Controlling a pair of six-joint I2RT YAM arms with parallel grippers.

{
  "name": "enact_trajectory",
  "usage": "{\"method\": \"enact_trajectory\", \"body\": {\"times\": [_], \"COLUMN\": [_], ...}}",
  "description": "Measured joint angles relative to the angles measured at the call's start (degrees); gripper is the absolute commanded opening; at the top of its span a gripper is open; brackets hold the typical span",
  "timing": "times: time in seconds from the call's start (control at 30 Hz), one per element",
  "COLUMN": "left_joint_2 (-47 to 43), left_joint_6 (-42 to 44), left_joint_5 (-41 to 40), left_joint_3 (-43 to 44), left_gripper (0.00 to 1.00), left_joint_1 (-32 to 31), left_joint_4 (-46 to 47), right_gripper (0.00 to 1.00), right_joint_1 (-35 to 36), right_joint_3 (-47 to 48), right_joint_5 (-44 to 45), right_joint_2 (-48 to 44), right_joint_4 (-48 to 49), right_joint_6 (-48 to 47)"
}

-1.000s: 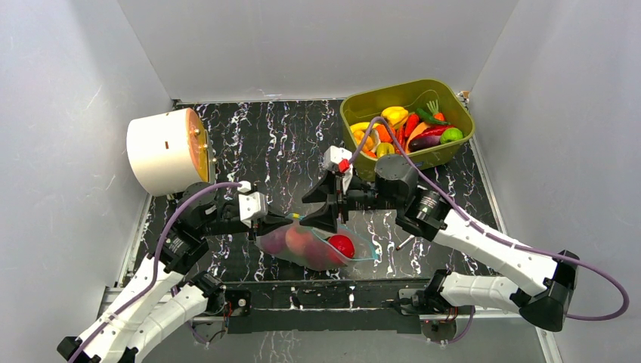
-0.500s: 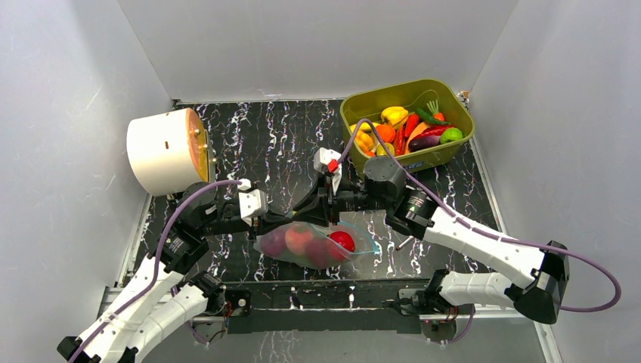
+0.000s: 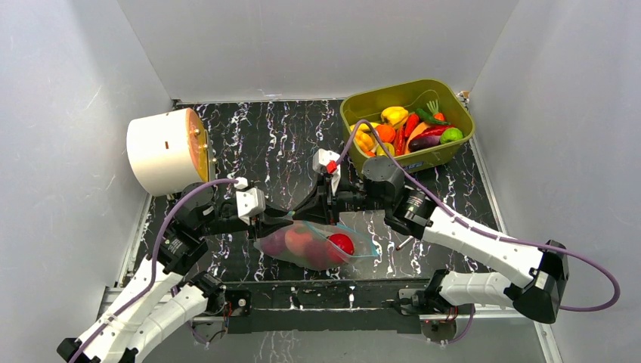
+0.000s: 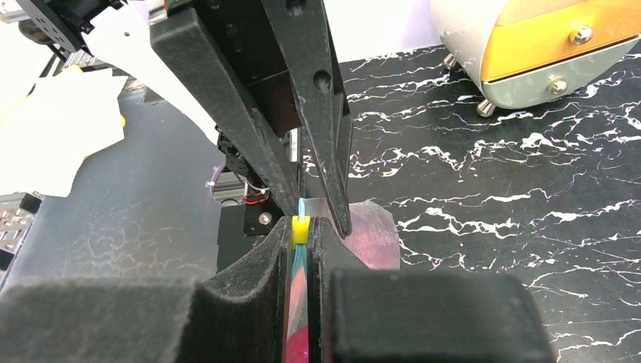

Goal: Place the food in the zip-top bag and seal the zipper
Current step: Zip the zipper food storage bag at the center of the board.

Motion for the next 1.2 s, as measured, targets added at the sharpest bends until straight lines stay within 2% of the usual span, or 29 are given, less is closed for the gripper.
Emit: {"method": "enact_trajectory", "body": {"times": [0.2,0.27,0.3,0.6,1.2], "left_joint_2": [0.2,0.6,0.8,1.0,-2.5], "left_joint_6": [-0.4,-0.3,-0.2,0.3,-0.3], "left_joint_5": [1.5,2.0,2.2,2.9,-1.4], "left_joint_3": [0.0,0.0,0.0,0.0,0.0], "left_gripper": [0.23,0.05,0.00,0.00,0.00], "left_joint_1": [0.0,0.0,0.0,0.0,-0.1], "left_joint_4": [1.2,1.2,1.3,1.4,2.4], "right_gripper": [0.00,0.00,0.00,0.00,0.00], "right_joint_1": [0.1,0.2,0.2,0.2,0.7], "right_joint_3": [0.0,0.0,0.0,0.0,0.0], "right_joint_5": [-0.2,-0.3,-0.4,-0.2,4.1], "right_joint_2": [0.8,0.9,0.9,0.8,-1.5], "right_joint_4": [0.0,0.0,0.0,-0.5,-5.0], "right_joint_6": [0.0,0.0,0.0,-0.8,-5.7]}}
